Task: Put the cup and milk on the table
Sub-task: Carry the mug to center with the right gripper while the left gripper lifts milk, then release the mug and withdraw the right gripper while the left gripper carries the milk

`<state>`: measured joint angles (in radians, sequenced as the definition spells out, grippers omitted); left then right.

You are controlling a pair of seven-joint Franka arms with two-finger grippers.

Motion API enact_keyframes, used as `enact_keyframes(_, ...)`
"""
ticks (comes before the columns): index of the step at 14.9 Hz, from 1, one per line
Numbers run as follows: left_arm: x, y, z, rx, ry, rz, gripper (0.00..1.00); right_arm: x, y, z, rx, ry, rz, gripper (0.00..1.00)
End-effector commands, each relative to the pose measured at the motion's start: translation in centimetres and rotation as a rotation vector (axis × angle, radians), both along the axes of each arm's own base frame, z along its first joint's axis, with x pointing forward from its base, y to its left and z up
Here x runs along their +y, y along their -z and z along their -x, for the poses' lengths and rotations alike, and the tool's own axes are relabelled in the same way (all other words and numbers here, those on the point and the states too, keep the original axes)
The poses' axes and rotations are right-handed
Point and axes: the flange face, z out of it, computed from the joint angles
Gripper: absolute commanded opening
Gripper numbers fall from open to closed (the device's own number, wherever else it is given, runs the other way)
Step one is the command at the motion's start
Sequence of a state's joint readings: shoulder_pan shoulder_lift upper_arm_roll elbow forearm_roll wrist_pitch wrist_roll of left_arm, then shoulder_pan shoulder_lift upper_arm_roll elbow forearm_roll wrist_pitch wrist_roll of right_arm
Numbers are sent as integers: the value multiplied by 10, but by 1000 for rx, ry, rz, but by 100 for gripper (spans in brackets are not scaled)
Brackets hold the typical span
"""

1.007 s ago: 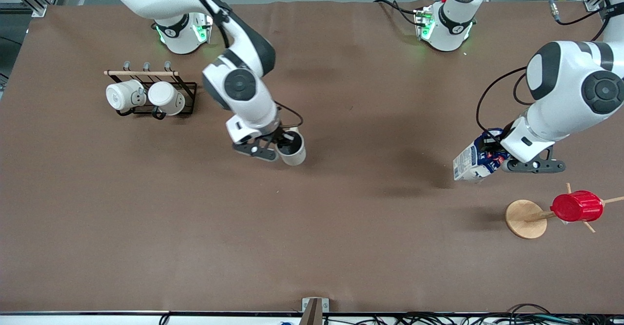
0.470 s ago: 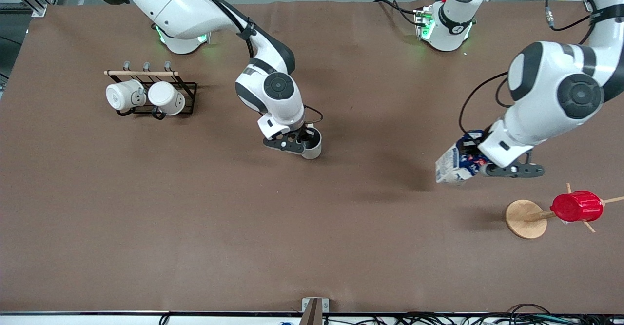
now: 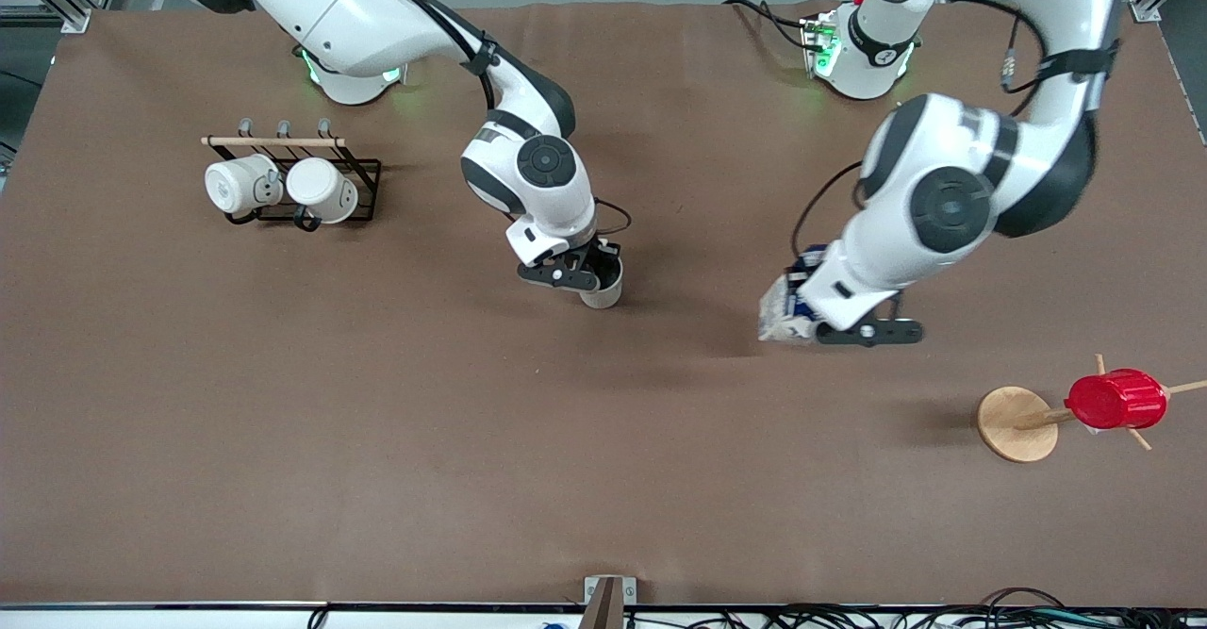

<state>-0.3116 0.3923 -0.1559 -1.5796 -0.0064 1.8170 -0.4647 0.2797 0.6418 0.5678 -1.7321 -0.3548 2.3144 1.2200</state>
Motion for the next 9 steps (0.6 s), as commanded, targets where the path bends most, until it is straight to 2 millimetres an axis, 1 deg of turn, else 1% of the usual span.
enact_keyframes(1,-52,16,9,47,-33,5,10,-43,-83,-20,-46,45,46,100)
enact_keyframes(3,-78,21,20,66,-46,19,10,-72,-130,-26,-88,69,121,100)
enact_keyframes(4,-88,20,23,64,-52,22,11,-91,-149,-34,-106,83,144,100)
enact_keyframes(5,-99,25,29,71,-52,17,11,-114,-163,-44,-107,85,164,100)
enact_keyframes(6,-108,28,34,75,-49,12,11,-143,-178,-56,-95,72,168,100)
enact_keyframes(7,-115,33,39,83,-46,7,12,-174,-197,-66,-82,51,150,100)
enact_keyframes(8,-120,39,43,94,-40,5,12,-209,-217,-75,-74,22,135,100)
enact_keyframes(9,-126,47,45,103,-38,0,12,-244,-231,-81,-60,-18,135,100)
